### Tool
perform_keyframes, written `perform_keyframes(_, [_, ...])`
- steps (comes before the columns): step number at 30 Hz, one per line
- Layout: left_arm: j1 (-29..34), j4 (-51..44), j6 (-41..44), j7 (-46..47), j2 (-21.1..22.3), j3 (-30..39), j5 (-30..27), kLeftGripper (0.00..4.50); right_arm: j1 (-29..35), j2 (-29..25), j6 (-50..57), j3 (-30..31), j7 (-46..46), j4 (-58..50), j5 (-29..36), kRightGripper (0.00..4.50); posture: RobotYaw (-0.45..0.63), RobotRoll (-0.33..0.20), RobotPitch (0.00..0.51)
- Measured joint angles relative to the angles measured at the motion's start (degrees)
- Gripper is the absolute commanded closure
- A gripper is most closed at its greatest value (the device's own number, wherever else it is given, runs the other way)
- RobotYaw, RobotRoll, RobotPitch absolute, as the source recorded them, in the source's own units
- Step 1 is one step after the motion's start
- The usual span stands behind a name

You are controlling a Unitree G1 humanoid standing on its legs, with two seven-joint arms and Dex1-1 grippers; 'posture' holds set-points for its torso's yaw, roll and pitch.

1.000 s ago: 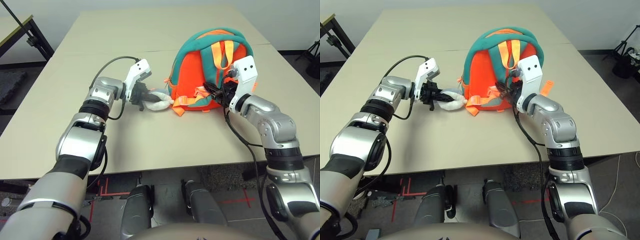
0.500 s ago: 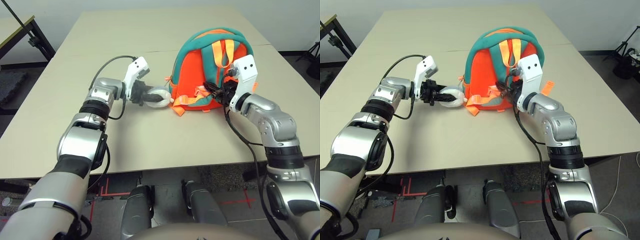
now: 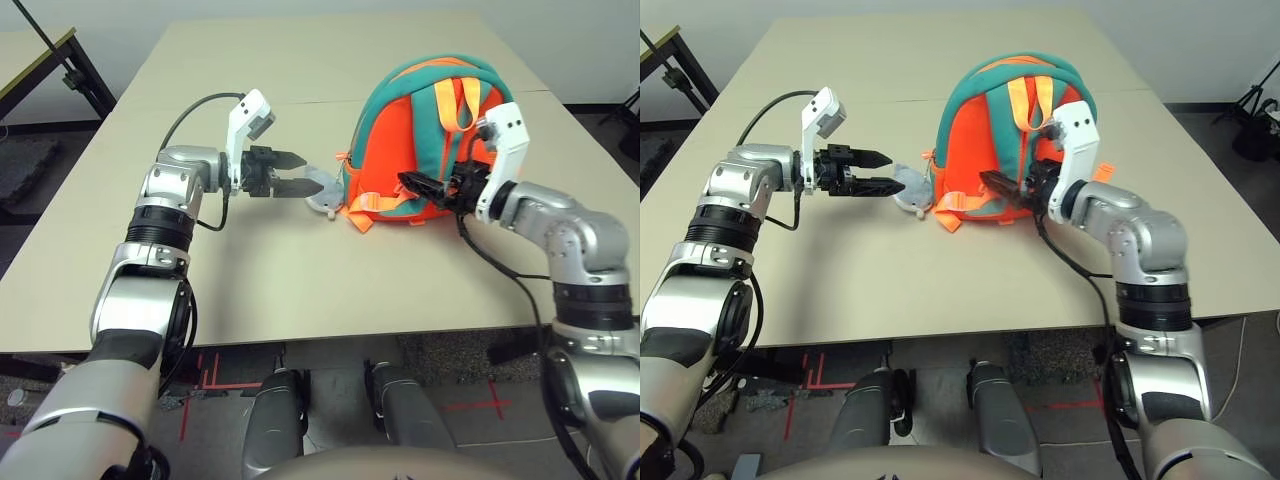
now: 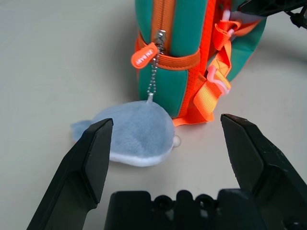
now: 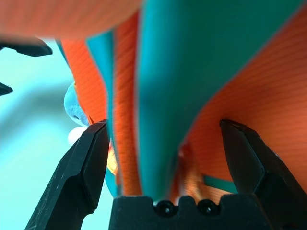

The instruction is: Put the pencil case into the backpack and zip it.

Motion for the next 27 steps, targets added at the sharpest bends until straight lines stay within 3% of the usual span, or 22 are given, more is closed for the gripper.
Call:
perform_keyframes(7, [1.74,-2.54,2.88,1.14,0.59,0.01,-1.76,0.00,1.80,-5.43,4.75,-2.26,4.45,-3.68,5.31,0.04,-0.16,0.000,0.129])
perform_keyframes(14, [3.73,-4.50,3.88,2.18,1.19,0.01,-2.92,0.00,7.93,-10.87,7.68,-6.91,7.20,-5.41,9.63,0.04,-0.18,0.000,0.124])
perform_keyframes(19, [4.28,-5.44,4.49,3.50,1.90,0.97,-4.13,0.00,10.20,-11.40,5.60,-10.34,4.27,-3.57,8.46,0.04,-0.17,0.000,0.121])
perform_keyframes(27, [8.39,-8.74,5.67,9.30,1.87,4.67,-6.55,0.00,11.99,-7.59,-5.97,-13.66,-5.62,3.01,0.71,0.04,-0.16,0.000,0.123])
